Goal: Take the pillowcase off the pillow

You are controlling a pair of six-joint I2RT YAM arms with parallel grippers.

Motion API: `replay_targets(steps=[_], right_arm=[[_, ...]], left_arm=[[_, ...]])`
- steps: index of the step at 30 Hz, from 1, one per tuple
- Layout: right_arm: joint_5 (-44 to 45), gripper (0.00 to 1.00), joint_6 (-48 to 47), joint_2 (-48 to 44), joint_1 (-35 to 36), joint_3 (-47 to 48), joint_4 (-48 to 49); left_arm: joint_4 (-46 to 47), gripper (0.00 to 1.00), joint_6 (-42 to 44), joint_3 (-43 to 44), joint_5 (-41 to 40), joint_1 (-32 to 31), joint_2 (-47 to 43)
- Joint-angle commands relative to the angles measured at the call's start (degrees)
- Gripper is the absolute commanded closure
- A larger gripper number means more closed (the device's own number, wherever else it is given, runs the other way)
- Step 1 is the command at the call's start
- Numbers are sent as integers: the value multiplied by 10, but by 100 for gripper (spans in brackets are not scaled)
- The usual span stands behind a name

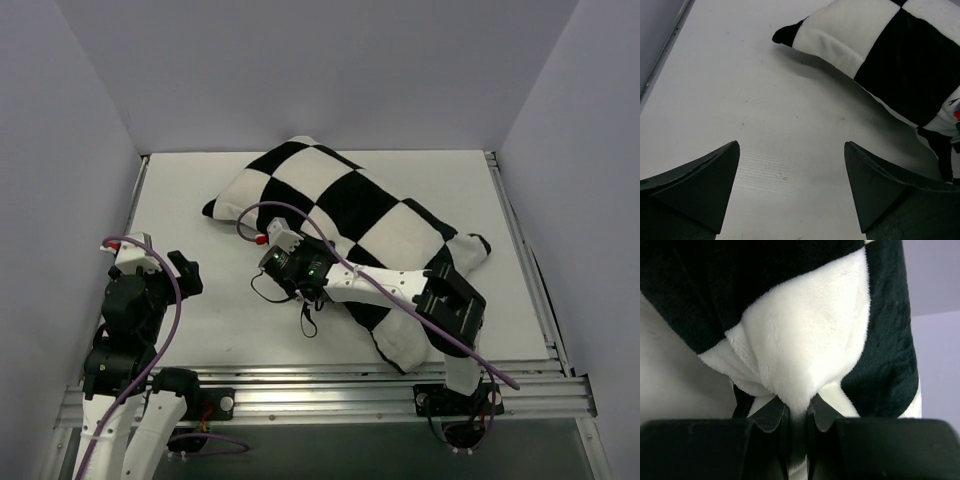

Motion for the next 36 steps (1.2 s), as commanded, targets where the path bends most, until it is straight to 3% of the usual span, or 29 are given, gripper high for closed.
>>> replay_targets(steps=[1,6,11,12,18,21,24,28,29,33,36], right_arm=[[-92,100,20,-95,28,104,-46],[-203,100,50,-128,28,223,-97],[-327,100,128,-162,0,263,-80],[-390,100,147,-173,-14,263,-68],[-633,100,317,-212,-196,146,34],[-701,100,380,-208,-300,61,86],[-754,100,384,-172,-361,13,107],[-774,98,355,-122,-387,-8,103],[-764,95,354,-117,-391,-13,106],[-701,47,335,-104,-418,-10,76],[-638,22,309,-117,-425,11,44]], left_arm=[[8,6,0,18,-3,6,-10],[-20,6,7,80,-2,5,-10],[-56,6,21,167,27,5,26],[-66,6,25,190,34,5,32],[-85,6,26,224,88,5,69],[-84,6,22,209,105,5,75],[-78,6,13,184,115,4,84],[-64,6,-9,152,171,5,113],[-57,6,-14,143,181,4,118],[-30,6,-43,116,220,4,146],[-10,6,-65,99,244,3,171]])
